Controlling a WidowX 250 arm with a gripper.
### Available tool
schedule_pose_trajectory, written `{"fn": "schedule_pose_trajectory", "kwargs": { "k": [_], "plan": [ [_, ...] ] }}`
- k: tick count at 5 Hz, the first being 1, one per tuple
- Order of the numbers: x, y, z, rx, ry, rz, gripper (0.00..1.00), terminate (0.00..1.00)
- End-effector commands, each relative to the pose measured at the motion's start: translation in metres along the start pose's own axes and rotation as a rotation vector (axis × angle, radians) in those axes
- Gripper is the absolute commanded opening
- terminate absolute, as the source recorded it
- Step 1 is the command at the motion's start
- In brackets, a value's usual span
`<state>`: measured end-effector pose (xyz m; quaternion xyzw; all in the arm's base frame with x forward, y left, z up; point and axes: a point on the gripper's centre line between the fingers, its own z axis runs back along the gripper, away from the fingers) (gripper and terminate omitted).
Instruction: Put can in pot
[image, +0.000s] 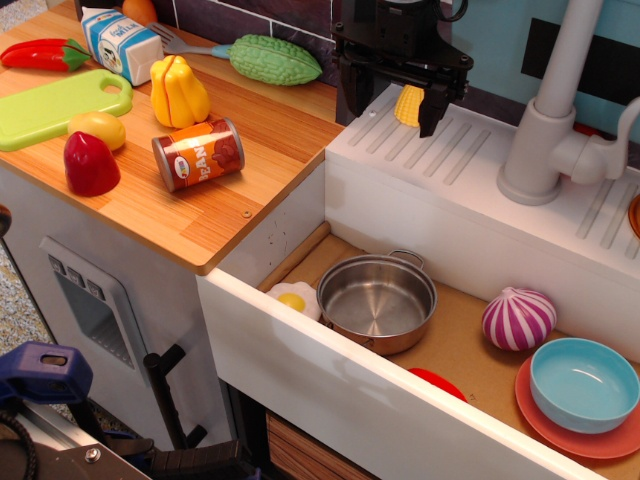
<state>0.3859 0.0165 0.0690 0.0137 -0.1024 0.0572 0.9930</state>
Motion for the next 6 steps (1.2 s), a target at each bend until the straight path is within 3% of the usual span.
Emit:
{"fn": "schedule_pose_trajectory", "kwargs": {
  "k": [1,2,4,5,6],
  "plan": [
    [0.0,0.0,0.0,0.0,0.0,0.0,1.0,0.0],
    [-0.006,0.04,0.024,0.071,-0.026,-0.238,1.0,0.0],
    [-0.014,0.094,0.054,0.139,-0.078,-0.516,1.0,0.0],
    [-0.016,0.116,0.055,0.15,-0.049,-0.596,1.0,0.0],
    [-0.03,0.128,0.041,0.129,-0.052,-0.609,1.0,0.0]
  ]
}}
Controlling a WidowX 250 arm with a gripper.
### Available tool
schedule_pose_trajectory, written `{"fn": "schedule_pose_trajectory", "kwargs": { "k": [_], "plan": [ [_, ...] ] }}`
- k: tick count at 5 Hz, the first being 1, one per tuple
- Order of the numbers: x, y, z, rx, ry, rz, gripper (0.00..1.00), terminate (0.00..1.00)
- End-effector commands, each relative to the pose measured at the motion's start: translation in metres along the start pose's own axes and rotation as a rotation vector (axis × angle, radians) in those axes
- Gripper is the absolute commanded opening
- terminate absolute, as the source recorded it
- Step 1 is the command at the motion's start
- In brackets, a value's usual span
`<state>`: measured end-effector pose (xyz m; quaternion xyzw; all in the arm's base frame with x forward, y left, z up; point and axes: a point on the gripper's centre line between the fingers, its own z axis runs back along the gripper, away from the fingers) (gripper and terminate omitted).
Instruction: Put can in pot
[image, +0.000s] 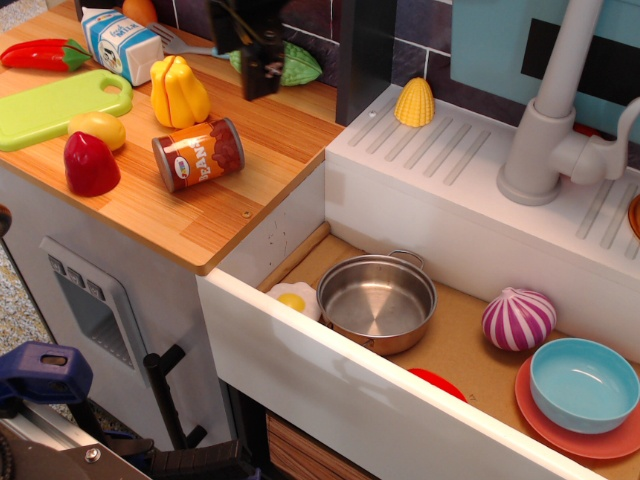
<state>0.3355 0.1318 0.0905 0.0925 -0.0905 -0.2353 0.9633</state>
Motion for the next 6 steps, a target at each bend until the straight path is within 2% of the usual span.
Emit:
{"fn": "schedule_pose_trajectory", "kwargs": {
  "k": [1,3,5,6],
  "plan": [
    [-0.017,0.006,-0.001,0.004,-0.048,-0.001,1.0,0.0],
    [-0.035,0.0,-0.025,-0.05,-0.051,0.013,1.0,0.0],
    [-0.031,-0.003,-0.05,-0.092,-0.079,0.038,1.0,0.0],
    [-0.032,-0.007,-0.064,-0.112,-0.083,0.091,1.0,0.0]
  ]
}}
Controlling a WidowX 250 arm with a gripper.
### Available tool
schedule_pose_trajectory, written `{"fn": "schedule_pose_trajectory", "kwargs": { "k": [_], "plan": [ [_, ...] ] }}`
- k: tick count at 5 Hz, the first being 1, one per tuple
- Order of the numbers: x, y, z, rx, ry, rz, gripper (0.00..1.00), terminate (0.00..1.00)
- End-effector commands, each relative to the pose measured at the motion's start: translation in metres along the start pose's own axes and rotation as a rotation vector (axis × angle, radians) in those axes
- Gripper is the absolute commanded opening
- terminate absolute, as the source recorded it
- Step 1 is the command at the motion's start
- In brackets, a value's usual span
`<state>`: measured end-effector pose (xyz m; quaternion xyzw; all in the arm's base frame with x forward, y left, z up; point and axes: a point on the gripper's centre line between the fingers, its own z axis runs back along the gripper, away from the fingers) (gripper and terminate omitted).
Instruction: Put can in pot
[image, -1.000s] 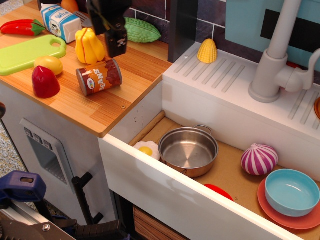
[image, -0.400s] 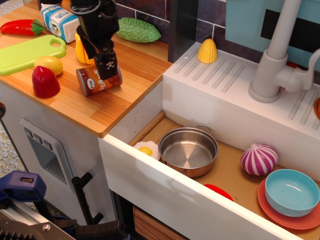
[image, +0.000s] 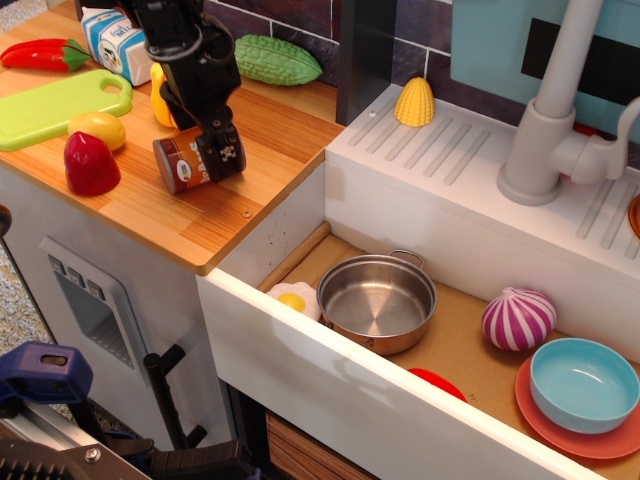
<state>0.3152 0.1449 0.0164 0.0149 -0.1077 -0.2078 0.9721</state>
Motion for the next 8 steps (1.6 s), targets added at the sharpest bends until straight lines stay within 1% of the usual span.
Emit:
{"fn": "schedule_pose_trajectory", "kwargs": {
  "k": [1,2,3,4,5,6,7,8],
  "plan": [
    [0.007,-0.003,0.005,0.039,-0.002,0.08,0.0,0.0],
    [0.022,-0.017,0.027,0.047,0.036,0.146,0.0,0.0],
    [0.057,-0.052,0.052,0.076,0.055,0.27,0.0,0.0],
    [0.083,-0.089,0.037,0.054,-0.014,0.398,0.0,0.0],
    [0.102,-0.134,0.004,0.032,-0.106,0.48,0.0,0.0],
    [0.099,-0.142,-0.032,0.008,-0.167,0.503,0.0,0.0],
    [0.091,-0.147,-0.045,0.031,-0.17,0.545,0.0,0.0],
    [0.083,-0.146,-0.048,0.03,-0.169,0.528,1.0,0.0]
  ]
}}
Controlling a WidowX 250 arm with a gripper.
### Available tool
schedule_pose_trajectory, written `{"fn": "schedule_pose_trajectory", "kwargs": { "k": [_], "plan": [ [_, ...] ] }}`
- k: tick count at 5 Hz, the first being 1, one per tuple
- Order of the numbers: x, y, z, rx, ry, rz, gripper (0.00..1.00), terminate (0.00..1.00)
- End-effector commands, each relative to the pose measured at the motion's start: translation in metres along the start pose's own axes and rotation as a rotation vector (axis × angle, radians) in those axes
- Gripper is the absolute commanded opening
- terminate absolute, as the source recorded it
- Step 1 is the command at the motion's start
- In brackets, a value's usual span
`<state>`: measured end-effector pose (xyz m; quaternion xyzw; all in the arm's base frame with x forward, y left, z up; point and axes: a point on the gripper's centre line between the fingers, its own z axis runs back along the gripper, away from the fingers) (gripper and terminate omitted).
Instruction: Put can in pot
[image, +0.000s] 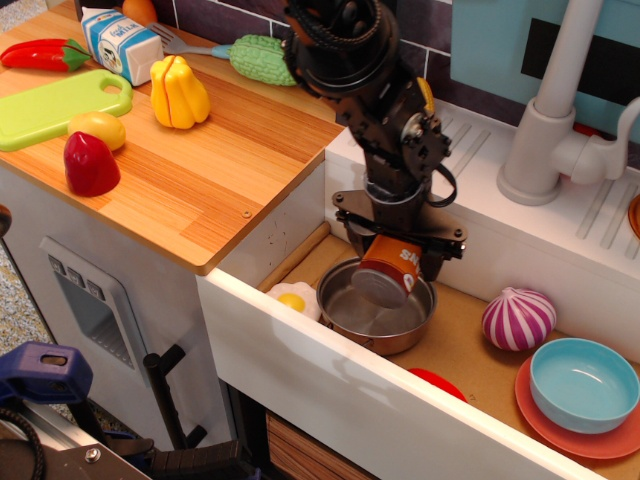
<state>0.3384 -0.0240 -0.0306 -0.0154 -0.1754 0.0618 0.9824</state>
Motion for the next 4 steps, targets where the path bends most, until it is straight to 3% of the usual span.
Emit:
{"fn": "schedule_pose_trajectory", "kwargs": {
  "k": [1,3,4],
  "plan": [
    [0.0041,0.0003,0.0054,-0.007,-0.032,-0.015,1.0,0.0],
    [0.0041,0.0003,0.0054,-0.007,-0.032,-0.015,1.0,0.0],
    [0.0041,0.0003,0.0054,-0.007,-0.032,-0.015,1.0,1.0]
  ]
}}
